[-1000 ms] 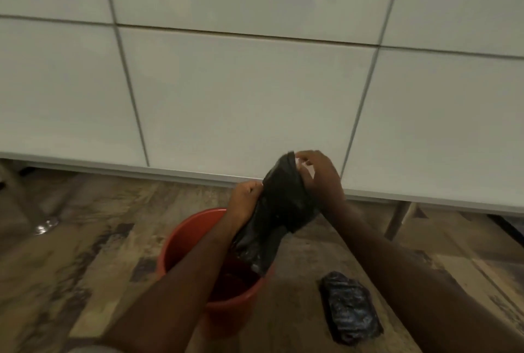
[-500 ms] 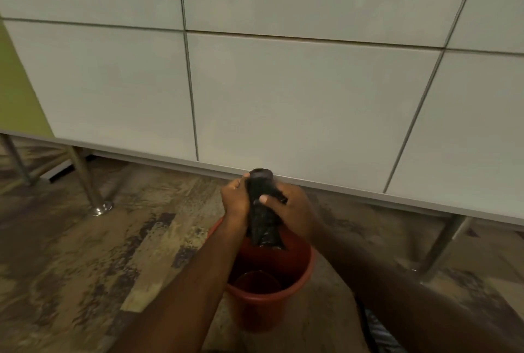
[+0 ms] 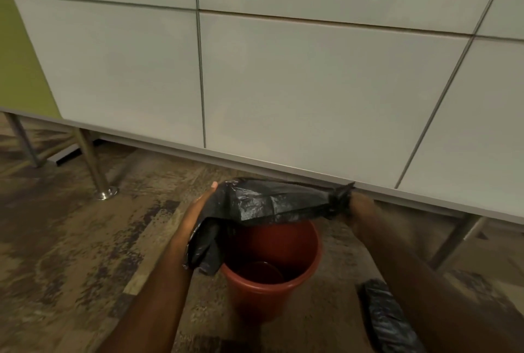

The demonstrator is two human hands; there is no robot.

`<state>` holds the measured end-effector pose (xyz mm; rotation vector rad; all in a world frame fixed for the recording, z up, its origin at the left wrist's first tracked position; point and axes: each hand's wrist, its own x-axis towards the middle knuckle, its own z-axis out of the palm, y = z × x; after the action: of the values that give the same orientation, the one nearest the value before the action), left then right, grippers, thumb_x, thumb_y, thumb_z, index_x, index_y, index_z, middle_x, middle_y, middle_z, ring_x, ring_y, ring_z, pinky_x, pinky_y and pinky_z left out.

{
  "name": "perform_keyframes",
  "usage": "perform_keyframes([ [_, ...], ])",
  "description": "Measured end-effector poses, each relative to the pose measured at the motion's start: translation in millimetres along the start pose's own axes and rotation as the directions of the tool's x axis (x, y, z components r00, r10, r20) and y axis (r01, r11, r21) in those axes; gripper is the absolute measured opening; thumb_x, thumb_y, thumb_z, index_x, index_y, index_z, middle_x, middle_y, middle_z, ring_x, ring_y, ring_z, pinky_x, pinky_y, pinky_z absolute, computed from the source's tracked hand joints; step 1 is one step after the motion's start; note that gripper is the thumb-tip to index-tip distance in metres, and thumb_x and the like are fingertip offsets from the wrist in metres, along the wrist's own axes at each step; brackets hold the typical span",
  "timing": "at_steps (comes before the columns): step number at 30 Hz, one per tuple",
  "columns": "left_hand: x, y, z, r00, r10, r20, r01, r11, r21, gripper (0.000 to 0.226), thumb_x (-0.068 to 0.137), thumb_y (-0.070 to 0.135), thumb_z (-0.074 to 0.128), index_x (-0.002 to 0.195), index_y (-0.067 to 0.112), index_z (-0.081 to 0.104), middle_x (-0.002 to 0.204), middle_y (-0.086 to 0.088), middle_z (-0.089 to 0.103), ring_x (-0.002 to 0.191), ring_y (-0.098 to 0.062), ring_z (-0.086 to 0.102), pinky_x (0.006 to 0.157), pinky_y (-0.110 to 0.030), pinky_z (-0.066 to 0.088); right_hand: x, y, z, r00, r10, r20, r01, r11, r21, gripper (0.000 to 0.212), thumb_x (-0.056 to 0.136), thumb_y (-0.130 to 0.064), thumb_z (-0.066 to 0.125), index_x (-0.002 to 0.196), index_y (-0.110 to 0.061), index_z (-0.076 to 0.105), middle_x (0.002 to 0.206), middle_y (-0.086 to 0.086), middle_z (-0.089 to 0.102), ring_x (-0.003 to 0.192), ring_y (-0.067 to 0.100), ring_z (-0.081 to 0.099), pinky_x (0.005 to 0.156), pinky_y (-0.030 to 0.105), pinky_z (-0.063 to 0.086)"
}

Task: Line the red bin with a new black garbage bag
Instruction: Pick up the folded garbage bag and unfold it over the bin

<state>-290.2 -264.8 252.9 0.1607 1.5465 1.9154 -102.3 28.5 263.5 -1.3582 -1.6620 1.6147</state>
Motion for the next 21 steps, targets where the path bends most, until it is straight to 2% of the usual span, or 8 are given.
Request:
perform_keyframes([
  [2,-12.5,-2.0,7.1,1.0,-0.014,0.014,0.015,0.996,-0.088,0.055,0.089,0.048,0.063,0.129,0.011,0.066,0.123,-0.015,0.073,0.113,-0.03,0.07,0.102,-0.046,0.052,-3.2,6.4,22.0,1.0,0.02,0.006,-0.019,0.989,-0.144,0.027,0.099,-0.014,0.055,0.12,0.001,0.061,0.107,0.018,0.066,0.089,0.03,0.065,0.07,0.037,0.055],
  [5,-21.9,-5.4,21.7,0.997,-0.07,-0.013,0.064,0.958,-0.28,0.047,0.096,0.037,0.06,0.128,0.005,0.066,0.119,-0.022,0.07,0.1,-0.033,0.072,0.095,-0.043,0.058,-27.2,6.1,50.1,0.942,-0.323,-0.09,0.302,0.934,-0.191,0.038,0.099,-0.024,0.053,0.132,-0.007,0.05,0.126,0.017,0.06,0.107,0.031,0.06,0.094,0.05,0.053],
  [8,-21.2,-9.3,30.2,0.99,-0.085,-0.113,0.046,0.949,-0.313,0.048,0.098,0.029,0.059,0.131,-0.006,0.061,0.129,-0.027,0.064,0.118,-0.039,0.065,0.106,-0.049,0.05,-56.3,-16.9,68.4,0.809,-0.587,0.046,0.583,0.789,-0.195,0.026,0.098,-0.027,0.051,0.118,-0.015,0.061,0.107,-0.001,0.07,0.095,0.02,0.067,0.078,0.033,0.055],
  [10,-18.6,-14.5,32.6,0.975,-0.095,-0.203,0.03,0.952,-0.304,0.049,0.098,0.025,0.06,0.13,-0.011,0.058,0.132,-0.029,0.062,0.124,-0.042,0.06,0.109,-0.052,0.047,-76.3,-38.5,77.4,0.782,-0.493,0.382,0.53,0.848,0.008,0.027,0.098,-0.035,0.051,0.1,-0.014,0.069,0.084,-0.001,0.077,0.07,0.015,0.071,0.06,0.023,0.055],
  [11,-18.7,-17.6,34.1,0.965,-0.095,-0.243,0.017,0.952,-0.307,0.048,0.098,0.023,0.06,0.13,-0.013,0.058,0.133,-0.029,0.062,0.123,-0.042,0.061,0.107,-0.051,0.048,-87.5,-46.1,80.3,0.709,-0.431,0.558,0.5,0.865,0.032,0.031,0.099,-0.038,0.051,0.098,-0.014,0.071,0.085,0.002,0.079,0.067,0.016,0.072,0.058,0.022,0.056],
  [14,-15.0,-26.0,34.7,0.93,-0.092,-0.355,-0.009,0.962,-0.273,0.045,0.1,0.022,0.057,0.125,-0.014,0.059,0.128,-0.028,0.064,0.109,-0.038,0.065,0.085,-0.043,0.057,-112.6,-47.2,85.6,0.465,-0.26,0.846,0.613,0.784,-0.096,0.029,0.093,-0.039,0.063,0.12,-0.029,0.067,0.117,0.002,0.074,0.099,0.019,0.073,0.084,0.031,0.06],
  [18,-15.7,-27.4,36.4,0.955,-0.178,-0.237,0.097,0.942,-0.32,0.051,0.104,0.03,0.047,0.137,-0.009,0.051,0.139,-0.03,0.056,0.125,-0.044,0.057,0.109,-0.055,0.045,-130.8,-26.1,95.9,0.389,-0.185,0.902,0.76,0.618,-0.2,0.07,0.081,-0.029,0.079,0.143,-0.036,0.047,0.13,-0.007,0.065,0.115,0.005,0.064,0.1,0.027,0.052],
  [21,-19.1,-22.5,43.6,0.965,-0.186,-0.183,0.116,0.934,-0.337,0.046,0.102,0.035,0.048,0.12,-0.004,0.064,0.125,-0.028,0.065,0.109,-0.042,0.066,0.092,-0.054,0.056,-128.9,-18.5,103.2,0.404,-0.37,0.837,0.849,0.491,-0.193,0.046,0.088,-0.004,0.065,0.132,-0.014,0.061,0.116,0.004,0.072,0.105,0.013,0.069,0.095,0.028,0.053],
])
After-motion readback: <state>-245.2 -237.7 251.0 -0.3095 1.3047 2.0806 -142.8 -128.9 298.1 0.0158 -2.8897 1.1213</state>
